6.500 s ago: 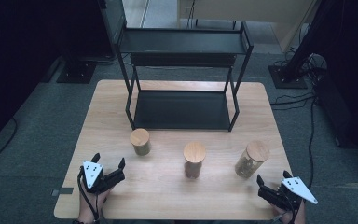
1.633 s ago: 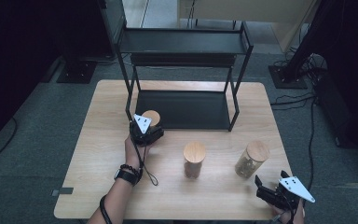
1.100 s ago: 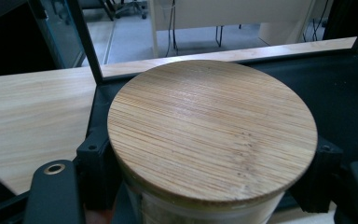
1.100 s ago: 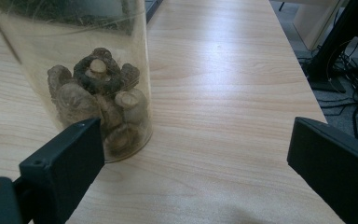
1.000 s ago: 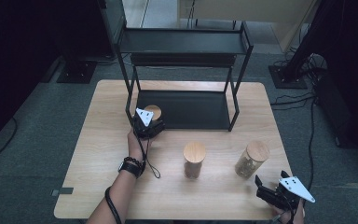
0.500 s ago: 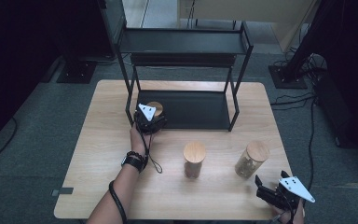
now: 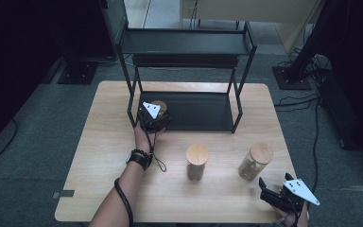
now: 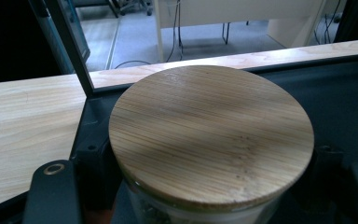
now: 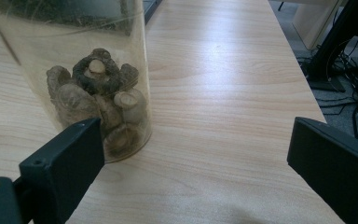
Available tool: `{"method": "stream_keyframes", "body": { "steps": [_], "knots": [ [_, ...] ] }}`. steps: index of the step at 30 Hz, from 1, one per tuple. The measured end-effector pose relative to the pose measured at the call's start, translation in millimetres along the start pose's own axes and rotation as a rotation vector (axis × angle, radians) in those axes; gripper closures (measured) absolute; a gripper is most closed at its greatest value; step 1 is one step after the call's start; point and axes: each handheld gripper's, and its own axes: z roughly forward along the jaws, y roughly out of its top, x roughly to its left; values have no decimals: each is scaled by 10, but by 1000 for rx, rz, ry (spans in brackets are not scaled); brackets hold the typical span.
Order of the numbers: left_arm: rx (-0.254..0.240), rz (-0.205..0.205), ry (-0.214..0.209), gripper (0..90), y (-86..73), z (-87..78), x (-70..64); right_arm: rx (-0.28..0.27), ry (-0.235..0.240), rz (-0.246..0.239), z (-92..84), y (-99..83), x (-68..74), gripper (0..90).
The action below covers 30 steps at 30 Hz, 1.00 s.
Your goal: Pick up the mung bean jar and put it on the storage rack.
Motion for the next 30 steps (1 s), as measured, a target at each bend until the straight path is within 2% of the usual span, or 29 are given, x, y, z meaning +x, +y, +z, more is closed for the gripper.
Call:
{"method": "stream_keyframes", "body": {
  "steps": [5,15,21,30],
  "knots": [
    [4,1,4,253,21,50,5,-1,2,0,-1,0,-2,35],
    [15,-30,24,253,75,179,33,-3,6,-2,-4,-2,-7,35],
    [23,-21,28,253,109,252,32,-2,9,-3,-3,-1,-5,35],
    [40,-32,25,254,139,335,53,-3,14,0,-5,0,-9,35]
  ]
}}
